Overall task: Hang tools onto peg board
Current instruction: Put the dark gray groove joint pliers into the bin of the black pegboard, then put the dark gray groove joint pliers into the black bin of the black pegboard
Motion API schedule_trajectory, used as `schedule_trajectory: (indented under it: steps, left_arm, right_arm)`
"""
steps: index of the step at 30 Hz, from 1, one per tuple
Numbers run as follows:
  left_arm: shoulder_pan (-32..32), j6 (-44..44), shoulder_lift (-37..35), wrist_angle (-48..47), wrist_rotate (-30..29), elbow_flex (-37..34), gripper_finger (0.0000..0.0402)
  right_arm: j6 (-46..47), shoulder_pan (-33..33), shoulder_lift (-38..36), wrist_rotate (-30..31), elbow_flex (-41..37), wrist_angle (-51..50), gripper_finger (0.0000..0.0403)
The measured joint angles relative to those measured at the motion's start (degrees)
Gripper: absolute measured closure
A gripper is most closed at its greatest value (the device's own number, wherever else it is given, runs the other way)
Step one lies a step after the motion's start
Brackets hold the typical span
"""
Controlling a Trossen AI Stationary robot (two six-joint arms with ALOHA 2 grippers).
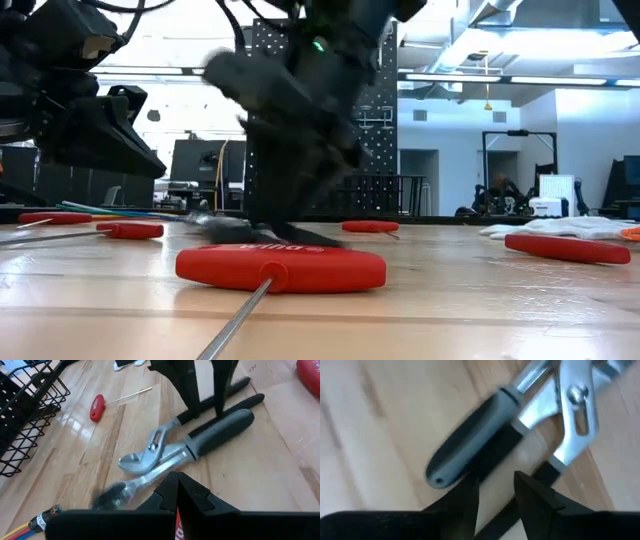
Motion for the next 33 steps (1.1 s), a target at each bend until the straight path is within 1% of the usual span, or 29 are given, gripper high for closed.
schedule_trajectory:
  steps: [5,9,12,15,17,20,21,24,28,33]
  left_arm:
    - [0.0,-0.09,-0.02,0.01,-0.04,0.0,0.0401]
    - [0.0,-0.13,-0.02,0.06,-0.04,0.0,0.0401]
    - [0.0,-0.13,-0.02,0.08,-0.04,0.0,0.0401]
    - [0.0,-0.37,-0.02,0.05,-0.04,0.0,0.0401]
    - [0.0,-0.51,-0.02,0.1,-0.04,0.0,0.0401]
    - [0.0,-0.57,-0.02,0.08,-0.04,0.0,0.0401]
    - [0.0,-0.57,-0.02,0.08,-0.04,0.0,0.0401]
    - [0.0,-0.57,-0.02,0.04,-0.04,0.0,0.0401]
    - [0.0,-0.57,-0.02,-0.14,-0.04,-0.01,0.0401]
    - [0.0,-1.08,-0.02,-1.34,-0.04,-0.04,0.0401]
  right_arm:
    - [-2.35,0.39,-2.41,5.61,-0.25,-8.0,0.0275]
    - [-4.36,0.59,-4.45,9.65,-0.09,-9.63,0.0274]
    - [-4.41,0.79,-5.04,10.13,-0.09,-7.8,0.0269]
    - [-3.61,0.87,-5.28,9.15,-0.09,-5.23,0.0241]
    - [-3.51,0.78,-5.39,7.49,-0.07,-3.69,0.0207]
    - [-3.77,-0.07,-5.37,2.81,-0.07,-2.26,0.0148]
    - [-3.14,-0.38,-5.37,2.07,-0.07,-2.29,0.0131]
    - [-0.03,-1.18,-5.37,3.05,-0.07,-3.28,0.0094]
    - [1.72,-1.21,-5.37,6.77,-0.07,-3.46,0.0076]
    - [4.5,-0.79,-5.35,8.04,-0.07,-6.57,0.0074]
